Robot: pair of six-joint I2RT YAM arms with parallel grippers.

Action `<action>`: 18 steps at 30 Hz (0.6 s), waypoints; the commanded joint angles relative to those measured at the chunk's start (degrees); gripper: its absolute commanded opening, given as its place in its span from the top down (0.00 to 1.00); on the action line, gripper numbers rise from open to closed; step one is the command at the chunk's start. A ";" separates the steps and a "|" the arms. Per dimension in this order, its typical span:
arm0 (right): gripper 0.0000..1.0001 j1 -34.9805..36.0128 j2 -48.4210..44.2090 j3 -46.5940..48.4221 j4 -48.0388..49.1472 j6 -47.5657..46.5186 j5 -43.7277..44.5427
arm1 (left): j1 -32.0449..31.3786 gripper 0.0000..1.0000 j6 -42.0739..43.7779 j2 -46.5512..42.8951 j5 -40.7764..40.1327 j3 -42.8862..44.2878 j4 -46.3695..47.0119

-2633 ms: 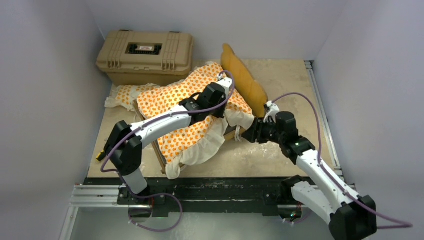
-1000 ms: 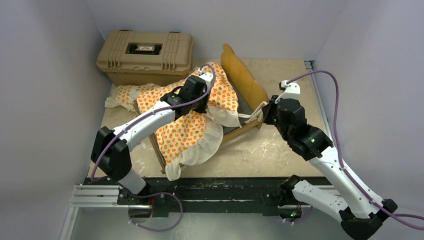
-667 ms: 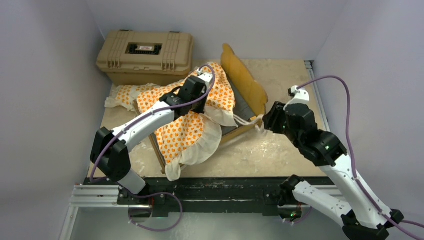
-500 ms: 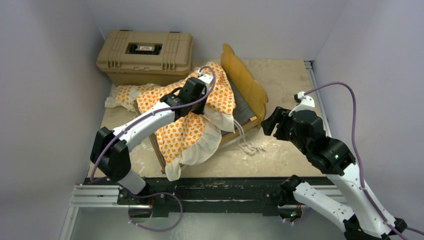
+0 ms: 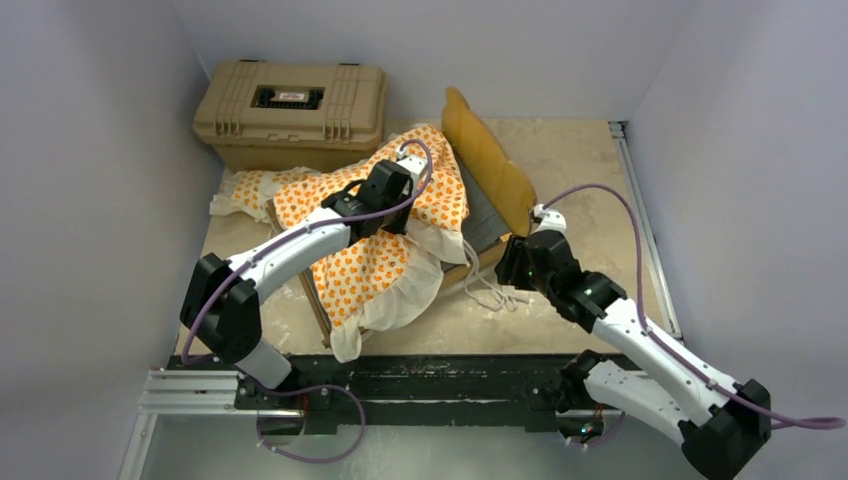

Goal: Set up the pet bed
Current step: Cross the ropes on the bed frame.

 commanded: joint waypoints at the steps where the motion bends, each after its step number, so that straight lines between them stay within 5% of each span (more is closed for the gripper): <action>1: 0.45 0.09 2.08 -7.06 19.96 -3.99 -3.70 | 0.47 1.00 1.26 -2.69 -0.87 -0.62 1.40; 8: 0.50 -0.09 11.19 -10.74 33.15 -7.62 -4.68 | 0.48 1.00 1.05 -2.78 -0.60 -0.58 1.91; 18: 0.52 -0.17 17.90 -13.44 34.65 -5.60 -10.39 | 0.47 1.00 0.95 -2.94 -0.77 -0.31 1.61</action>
